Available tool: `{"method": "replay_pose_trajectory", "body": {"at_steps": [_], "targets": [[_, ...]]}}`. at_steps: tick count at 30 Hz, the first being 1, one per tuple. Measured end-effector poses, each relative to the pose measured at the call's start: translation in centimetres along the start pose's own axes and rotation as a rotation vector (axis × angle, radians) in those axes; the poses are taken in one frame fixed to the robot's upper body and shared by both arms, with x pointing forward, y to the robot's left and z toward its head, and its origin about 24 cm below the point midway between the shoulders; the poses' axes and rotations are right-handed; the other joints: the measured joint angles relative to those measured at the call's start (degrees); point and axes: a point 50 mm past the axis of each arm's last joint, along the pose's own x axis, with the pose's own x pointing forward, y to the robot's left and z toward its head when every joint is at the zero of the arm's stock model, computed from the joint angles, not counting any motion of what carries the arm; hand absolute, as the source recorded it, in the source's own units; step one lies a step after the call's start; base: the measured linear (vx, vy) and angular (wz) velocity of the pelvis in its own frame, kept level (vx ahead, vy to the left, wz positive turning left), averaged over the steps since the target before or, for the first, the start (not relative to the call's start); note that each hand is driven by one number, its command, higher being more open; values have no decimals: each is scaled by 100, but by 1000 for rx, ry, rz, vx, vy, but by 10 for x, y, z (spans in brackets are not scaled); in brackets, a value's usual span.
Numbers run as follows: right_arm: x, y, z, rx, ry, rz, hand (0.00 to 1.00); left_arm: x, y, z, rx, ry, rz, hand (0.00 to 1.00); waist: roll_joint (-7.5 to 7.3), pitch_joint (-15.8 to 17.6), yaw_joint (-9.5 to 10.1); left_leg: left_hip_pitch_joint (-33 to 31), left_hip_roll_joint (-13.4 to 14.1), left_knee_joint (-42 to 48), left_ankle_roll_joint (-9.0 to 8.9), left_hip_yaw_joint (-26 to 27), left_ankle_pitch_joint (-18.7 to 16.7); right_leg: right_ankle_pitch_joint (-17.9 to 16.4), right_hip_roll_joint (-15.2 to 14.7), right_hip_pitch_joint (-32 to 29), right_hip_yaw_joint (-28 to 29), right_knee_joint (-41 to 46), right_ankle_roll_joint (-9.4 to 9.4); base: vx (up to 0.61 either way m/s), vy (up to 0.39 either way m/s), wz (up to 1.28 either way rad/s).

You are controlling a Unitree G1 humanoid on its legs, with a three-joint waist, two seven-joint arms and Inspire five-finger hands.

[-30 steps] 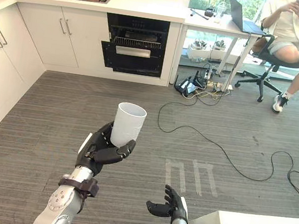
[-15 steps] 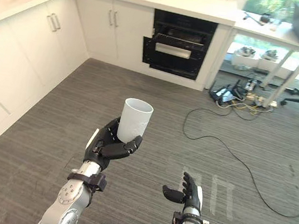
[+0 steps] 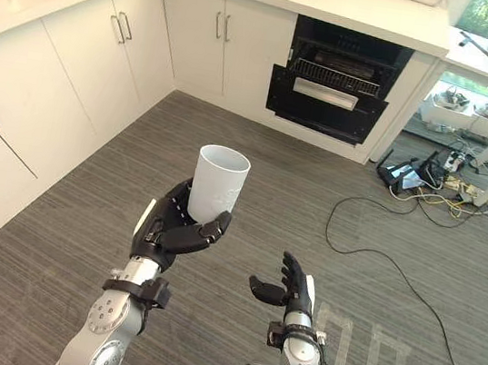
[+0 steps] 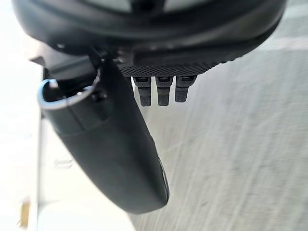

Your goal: Walk over to the sink, pick up the cup, carry it to the dishwasher, place the cup inside the dishwasher, then close the dishwasher door

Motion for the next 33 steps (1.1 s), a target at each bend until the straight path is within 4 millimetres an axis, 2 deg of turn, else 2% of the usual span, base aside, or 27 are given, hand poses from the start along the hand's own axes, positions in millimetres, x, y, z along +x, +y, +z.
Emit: {"method": "replay_pose_trajectory", "body": {"at_steps": [1, 2, 4, 5, 6, 7, 8, 9, 10, 11, 12, 14, 15, 16, 17, 18, 19, 20, 21, 22, 23, 24, 25, 26, 29, 32, 33], "targets": [[-1, 0, 2, -8, -14, 3, 90, 0, -2, -1, 0, 3, -6, 30, -45, -24, -70, 55, -12, 54, -153, -112, -52, 637, 118, -38, 167, -921, 40, 415, -165, 89], [-5, -3, -1, -38, -13, 5, 90, 0, -6, -8, -12, 29, -16, 30, 118, -43, -69, 199, 117, 144, -402, -263, -217, 1184, 170, 130, 100, -869, -138, 444, -174, 75], [-7, -6, -3, -72, -7, 17, 90, -1, -11, -14, -27, 54, -21, 30, 356, -143, -9, 30, 363, 679, -524, -403, -183, 974, 303, 356, -133, -955, -273, 495, -193, 43], [-8, -6, -3, -74, -9, 20, 90, -1, -12, -15, -28, 56, -25, 30, 368, -143, -15, -109, 412, 1016, -608, -439, -95, 939, 312, 463, -209, -1010, -319, 511, -232, 52], [-12, -4, -4, -69, -8, 21, 90, 1, -14, -17, -35, 63, -26, 30, 355, -126, 27, -491, 545, 1962, -668, -427, 208, 906, 348, 825, -316, -1279, -373, 336, -171, 45], [-16, -3, -5, -68, -9, 27, 90, 0, -15, -18, -48, 67, -23, 30, 350, -111, 96, -709, 694, 2703, -711, -362, 315, 901, 406, 1201, -342, -1552, -381, 402, -171, 32], [-20, 0, -6, -63, -12, 31, 90, -3, -17, -19, -60, 71, -21, 30, 345, -105, 162, -832, 846, 3277, -685, -157, 299, 894, 454, 1582, -360, -1803, -395, 370, -120, 17], [-25, 0, -4, -52, -25, 27, 90, -4, -19, -19, -70, 72, -22, 30, 335, -105, 207, -1001, 1017, 3706, -580, 96, 235, 881, 469, 1979, -401, -2047, -415, 340, -98, 14], [-26, 1, 0, -42, -46, 26, 90, -6, -20, -18, -82, 65, -26, 30, 315, -115, 247, -1211, 1121, 3839, -504, 311, 158, 866, 469, 2212, -415, -2274, -432, 300, -40, 17], [-25, 2, 4, -37, -68, 26, 90, -7, -22, -13, -91, 43, -31, 30, 331, -126, 278, -1525, 1141, 3700, -365, 444, 70, 838, 465, 2384, -416, -2465, -428, 200, 12, 13], [-23, 2, 5, -37, -71, 26, 90, -6, -22, -12, -93, 34, -35, 30, 329, -127, 295, -1671, 1118, 3539, -326, 475, 44, 799, 452, 2450, -428, -2543, -472, 219, 69, 14], [-18, 0, 1, -48, -46, 21, 90, -6, -22, -11, -92, 30, -41, 30, 278, -131, 388, -2103, 786, 2350, -260, 489, 25, 760, 311, 2614, -468, -2764, -372, 177, 108, 15], [-18, -1, -2, -51, -35, 17, 90, -6, -21, -12, -90, 33, -40, 30, 267, -124, 399, -2180, 679, 2051, -277, 481, 48, 733, 251, 2656, -479, -2798, -321, 250, 163, 18], [-18, -4, -8, -54, -8, 7, 90, -6, -19, -14, -87, 42, -32, 30, 253, -115, 401, -2295, 468, 1503, -322, 470, 205, 699, 120, 2750, -503, -2845, -182, 330, 223, 9], [-18, -7, -15, -58, 25, -5, 90, -7, -16, -15, -83, 49, -18, 30, 235, -112, 428, -2242, 285, 1163, -304, 473, 693, 652, -20, 2854, -458, -2883, 24, 301, 211, -2], [-18, -9, -18, -61, 41, -9, 90, -8, -14, -15, -82, 51, -8, 30, 240, -121, 439, -2148, 225, 1077, -259, 506, 960, 603, -76, 2925, -423, -2890, 114, 357, 253, -12], [-19, -8, -22, -62, 61, -8, 90, -8, -12, -15, -77, 48, -1, 30, 197, -134, 431, -2139, 107, 1186, 52, 555, 1141, 476, -206, 3005, -397, -2863, 291, 398, 283, -9], [-19, -8, -24, -65, 75, -9, 90, -7, -9, -14, -71, 44, 5, 30, 131, -186, 422, -2143, -7, 1331, 147, 653, 904, 357, -390, 2982, -362, -2712, 418, 410, 289, -6], [-18, -8, -25, -70, 77, -7, 90, -7, -9, -13, -69, 44, 8, 30, 78, -181, 425, -2124, -63, 1364, 211, 704, 805, 312, -467, 2923, -293, -2546, 451, 472, 345, -10], [-16, -6, -23, -78, 73, 0, 90, -7, -7, -13, -60, 46, 9, 30, 2, -147, 422, -2017, -158, 1349, 299, 775, 668, 262, -605, 2671, -162, -1923, 513, 383, 277, -9], [-14, -2, -22, -82, 68, 8, 90, -8, -4, -14, -41, 58, 4, 30, -121, -110, 394, -1781, -317, 1175, 363, 813, 614, 297, -775, 2265, -55, -872, 539, 382, 267, -3], [-13, 1, -21, -76, 68, 12, 90, -9, -2, -15, -27, 65, 1, 30, -205, -91, 377, -1613, -412, 1049, 390, 822, 597, 407, -882, 2058, 10, -294, 561, 377, 172, 9], [-13, 5, -23, -73, 75, 20, 90, -11, 2, -17, -6, 88, 0, 30, -257, -92, 331, -1267, -491, 876, 499, 798, 521, 337, -968, 1739, 94, 625, 479, 377, 145, 10], [-14, 8, -24, -69, 83, 28, 90, -13, 4, -18, 5, 99, 5, 30, -243, -99, 317, -896, -495, 653, 523, 773, 474, 250, -891, 1490, 101, 1153, 331, 433, 131, 12], [-12, 15, -21, -63, 72, 51, 90, -11, 4, -13, 11, 74, -3, 30, -254, -134, 297, -441, -481, 199, 493, 705, 455, 116, -642, 868, 9, 1152, 151, 312, 40, 8], [-11, 21, -19, -70, 61, 80, 90, -11, 2, -13, 13, 72, -15, 30, -220, -129, 165, -7, -369, -128, 298, 670, 333, 96, -243, 255, -190, -60, 113, 364, -42, 5], [-11, 21, -19, -70, 62, 84, 90, -10, 0, -14, 11, 73, -22, 30, -231, -137, 101, 120, -318, -201, 177, 625, 246, 356, -94, 155, -246, -842, 94, 385, -96, 22]]}}
